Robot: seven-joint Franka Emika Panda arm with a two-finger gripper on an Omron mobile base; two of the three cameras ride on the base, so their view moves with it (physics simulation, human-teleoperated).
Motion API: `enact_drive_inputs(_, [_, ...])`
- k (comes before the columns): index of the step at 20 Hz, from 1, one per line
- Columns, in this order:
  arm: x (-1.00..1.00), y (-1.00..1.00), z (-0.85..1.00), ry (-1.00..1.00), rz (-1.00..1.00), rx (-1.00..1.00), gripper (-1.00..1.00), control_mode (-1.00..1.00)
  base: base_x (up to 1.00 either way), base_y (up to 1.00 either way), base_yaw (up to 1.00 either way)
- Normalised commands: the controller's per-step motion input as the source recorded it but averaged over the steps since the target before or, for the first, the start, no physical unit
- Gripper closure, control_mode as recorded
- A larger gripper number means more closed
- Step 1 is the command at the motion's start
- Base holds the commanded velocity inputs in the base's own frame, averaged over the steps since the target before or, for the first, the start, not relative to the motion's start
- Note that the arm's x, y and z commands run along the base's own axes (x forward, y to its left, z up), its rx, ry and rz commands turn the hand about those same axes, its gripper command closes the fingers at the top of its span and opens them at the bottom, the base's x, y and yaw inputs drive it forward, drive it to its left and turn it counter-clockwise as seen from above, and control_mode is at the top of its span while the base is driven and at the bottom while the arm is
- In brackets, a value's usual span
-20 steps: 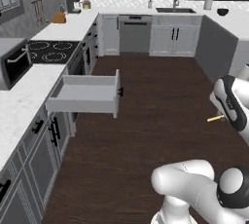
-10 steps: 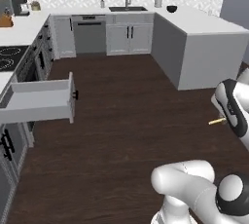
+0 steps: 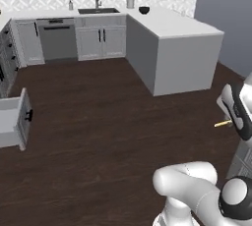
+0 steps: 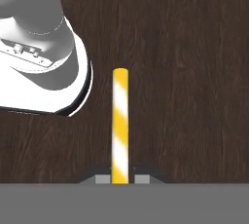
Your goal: Take a straw from the drawer in front and place it inside the glass cup on the dining counter.
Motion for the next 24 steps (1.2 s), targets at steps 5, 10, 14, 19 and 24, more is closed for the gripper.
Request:
enact_drive_inputs(5, [0.0,0.0,0.0,0.0,0.0,0.0,1.0,1.0,1.0,-0.24,-0.18])
enact_drive_inputs(10, [0.0,0.0,0.0,0.0,0.0,0.0,1.0,1.0,1.0,-0.18,-0.14])
enact_drive_inputs(14, [0.0,0.0,0.0,0.0,0.0,0.0,1.0,1.0,1.0,-0.32,-0.11])
enact_drive_inputs(19, [0.0,0.0,0.0,0.0,0.0,0.0,1.0,1.0,1.0,-0.55,-0.04])
enact_drive_inputs(24, [0.0,0.0,0.0,0.0,0.0,0.0,1.0,1.0,0.87,-0.81,0.0])
